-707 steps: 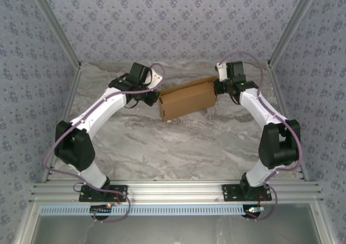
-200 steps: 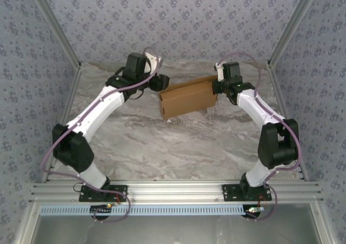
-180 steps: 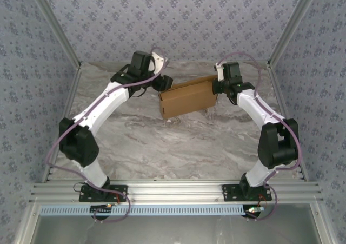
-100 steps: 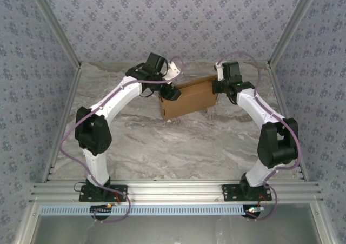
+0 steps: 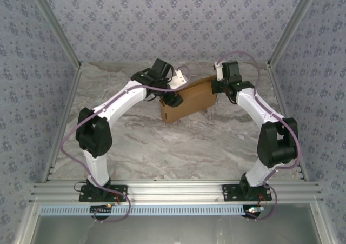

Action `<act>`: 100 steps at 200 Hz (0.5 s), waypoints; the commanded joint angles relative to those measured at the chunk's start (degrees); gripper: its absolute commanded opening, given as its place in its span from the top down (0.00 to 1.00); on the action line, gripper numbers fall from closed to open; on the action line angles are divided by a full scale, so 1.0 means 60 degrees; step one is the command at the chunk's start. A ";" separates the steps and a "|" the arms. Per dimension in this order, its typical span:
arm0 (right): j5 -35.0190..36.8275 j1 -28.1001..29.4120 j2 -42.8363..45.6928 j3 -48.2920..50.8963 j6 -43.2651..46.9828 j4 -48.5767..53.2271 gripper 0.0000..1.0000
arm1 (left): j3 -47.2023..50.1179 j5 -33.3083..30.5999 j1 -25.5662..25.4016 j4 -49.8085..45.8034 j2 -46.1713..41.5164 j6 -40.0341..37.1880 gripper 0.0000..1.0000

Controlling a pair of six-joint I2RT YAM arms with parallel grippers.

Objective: Fold the paper box

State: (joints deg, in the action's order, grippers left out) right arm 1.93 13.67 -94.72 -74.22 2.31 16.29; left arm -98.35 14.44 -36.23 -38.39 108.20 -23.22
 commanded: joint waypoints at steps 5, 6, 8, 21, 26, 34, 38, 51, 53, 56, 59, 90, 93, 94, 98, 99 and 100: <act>-0.0308 0.0138 -0.0530 0.0137 -0.0137 0.1620 0.96 | 0.0288 -0.0486 -0.0208 -0.0134 -0.0550 -0.0344 0.32; -0.0308 0.0138 -0.0531 0.0123 -0.0136 0.1620 0.96 | 0.0297 -0.0501 -0.0220 -0.0135 -0.0554 -0.0346 0.31; -0.0308 0.0138 -0.0525 0.0116 -0.0137 0.1624 0.96 | 0.0305 -0.0542 -0.0229 -0.0135 -0.0557 -0.0355 0.31; -0.0322 0.0138 -0.0542 0.0103 -0.0146 0.1623 0.96 | 0.0359 -0.0777 -0.0327 -0.0135 -0.0602 -0.0445 0.29; -0.0334 0.0138 -0.0560 0.0106 -0.0150 0.1630 0.96 | 0.0384 -0.0918 -0.0373 -0.0135 -0.0618 -0.0497 0.28; -0.0344 0.0146 -0.0566 0.0086 -0.0150 0.1631 0.96 | 0.0373 -0.1069 -0.0418 -0.0135 -0.0624 -0.0548 0.27; -0.0349 0.0137 -0.0575 0.0093 -0.0152 0.1617 0.96 | 0.0393 -0.1135 -0.0431 -0.0135 -0.0617 -0.0545 0.26; -0.0374 0.0151 -0.0582 0.0092 -0.0166 0.1609 0.96 | 0.0419 -0.1368 -0.0479 -0.0135 -0.0624 -0.0608 0.26; -0.0379 0.0142 -0.0585 0.0097 -0.0165 0.1603 0.96 | 0.0448 -0.1407 -0.0488 -0.0135 -0.0630 -0.0611 0.26; -0.0381 0.0142 -0.0590 0.0094 -0.0166 0.1598 0.96 | 0.0464 -0.1496 -0.0505 -0.0135 -0.0639 -0.0621 0.26; -0.0396 0.0150 -0.0594 0.0094 -0.0185 0.1599 0.96 | 0.0491 -0.1582 -0.0528 -0.0142 -0.0652 -0.0633 0.26; -0.0418 0.0132 -0.0623 0.0064 -0.0166 0.1612 0.96 | 0.0851 -0.2620 -0.0802 0.0347 -0.0818 -0.0924 0.29; -0.0422 0.0138 -0.0628 0.0061 -0.0176 0.1608 0.96 | 0.0893 -0.2715 -0.0828 0.0382 -0.0829 -0.0942 0.29; -0.0431 0.0131 -0.0631 0.0063 -0.0170 0.1607 0.96 | 0.0893 -0.2758 -0.0830 0.0387 -0.0833 -0.0953 0.29; -0.0436 0.0114 -0.0635 0.0057 -0.0166 0.1614 0.96 | 0.0951 -0.2882 -0.0878 0.0439 -0.0849 -0.0989 0.30; -0.0438 0.0112 -0.0635 0.0053 -0.0165 0.1617 0.96 | 0.0959 -0.2908 -0.0884 0.0445 -0.0850 -0.0998 0.30; -0.0439 0.0118 -0.0642 0.0044 -0.0172 0.1611 0.96 | 0.0970 -0.2957 -0.0895 0.0463 -0.0858 -0.1003 0.31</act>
State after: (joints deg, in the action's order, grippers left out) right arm 1.13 13.80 -95.26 -74.96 2.31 16.73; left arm -94.19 2.48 -40.10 -36.82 105.89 -27.09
